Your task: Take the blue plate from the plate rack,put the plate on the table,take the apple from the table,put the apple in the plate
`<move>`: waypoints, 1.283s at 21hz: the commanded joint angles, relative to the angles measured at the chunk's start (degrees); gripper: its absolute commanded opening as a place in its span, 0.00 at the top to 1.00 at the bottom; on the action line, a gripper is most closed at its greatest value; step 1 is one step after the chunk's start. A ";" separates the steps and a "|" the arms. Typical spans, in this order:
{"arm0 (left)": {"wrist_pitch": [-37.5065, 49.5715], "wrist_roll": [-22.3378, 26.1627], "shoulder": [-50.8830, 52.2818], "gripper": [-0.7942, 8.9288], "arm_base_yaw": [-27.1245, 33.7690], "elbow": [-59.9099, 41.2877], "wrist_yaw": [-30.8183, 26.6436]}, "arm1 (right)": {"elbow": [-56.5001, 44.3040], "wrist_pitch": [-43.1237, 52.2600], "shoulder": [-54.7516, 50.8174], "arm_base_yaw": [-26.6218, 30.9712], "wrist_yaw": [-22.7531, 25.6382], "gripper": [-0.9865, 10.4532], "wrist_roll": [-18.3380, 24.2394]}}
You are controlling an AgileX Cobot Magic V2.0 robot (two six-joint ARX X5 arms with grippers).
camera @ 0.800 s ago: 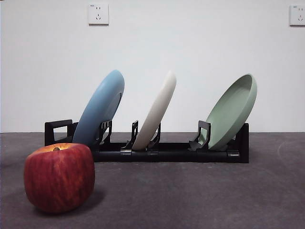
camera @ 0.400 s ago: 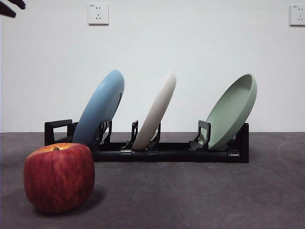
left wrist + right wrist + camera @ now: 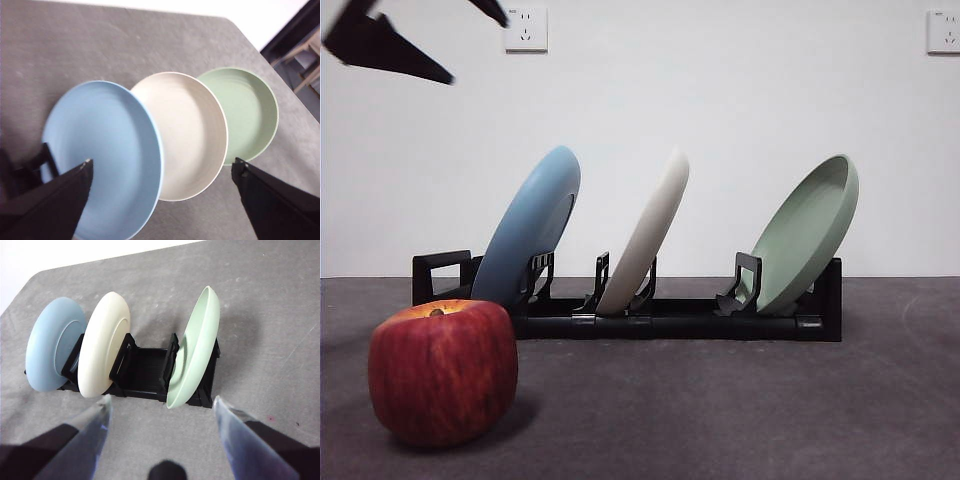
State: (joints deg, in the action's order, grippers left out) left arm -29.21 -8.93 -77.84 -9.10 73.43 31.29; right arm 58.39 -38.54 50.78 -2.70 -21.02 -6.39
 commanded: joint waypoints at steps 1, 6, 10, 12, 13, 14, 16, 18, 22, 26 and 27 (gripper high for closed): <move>-2.36 0.20 -5.53 0.44 -2.51 5.22 -2.36 | 0.07 0.35 0.00 -0.04 -0.07 0.61 0.24; -4.72 0.57 -15.80 0.44 -7.30 13.03 -8.46 | 0.07 0.33 0.00 -0.04 -0.04 0.61 0.24; -4.26 0.63 -20.22 0.44 -9.94 13.09 -13.46 | 0.07 0.31 0.00 -0.04 -0.07 0.61 0.24; -3.91 1.29 -21.81 0.44 -10.53 13.09 -13.57 | 0.07 0.31 0.00 -0.04 -0.04 0.61 0.24; -3.72 1.31 -22.29 0.48 -10.80 13.09 -13.64 | 0.07 0.26 0.00 -0.04 -0.04 0.61 0.24; -3.69 1.46 -22.40 0.57 -10.82 13.09 -13.68 | 0.07 0.26 0.00 -0.04 -0.04 0.61 0.24; -2.91 1.62 -22.43 0.73 -10.84 13.09 -13.57 | 0.07 0.24 0.00 -0.04 -0.04 0.61 0.24; -2.62 1.68 -22.43 0.86 -10.82 13.09 -13.22 | 0.07 0.24 0.00 -0.04 -0.04 0.61 0.24; -2.34 1.68 -22.23 0.93 -10.80 13.42 -12.94 | 0.07 -0.17 0.00 -0.04 0.13 0.61 0.24; -4.04 1.68 -21.16 0.93 -10.84 16.39 -12.87 | 0.07 -0.26 0.00 -0.04 0.11 0.61 0.26; -5.05 1.68 -20.72 0.93 -10.84 17.92 -12.85 | 0.07 -0.31 0.00 -0.04 0.11 0.61 0.26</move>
State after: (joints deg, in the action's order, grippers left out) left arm -34.83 -8.19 -99.83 -20.21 90.78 19.05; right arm 58.39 -39.03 50.78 -2.70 -20.97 -6.39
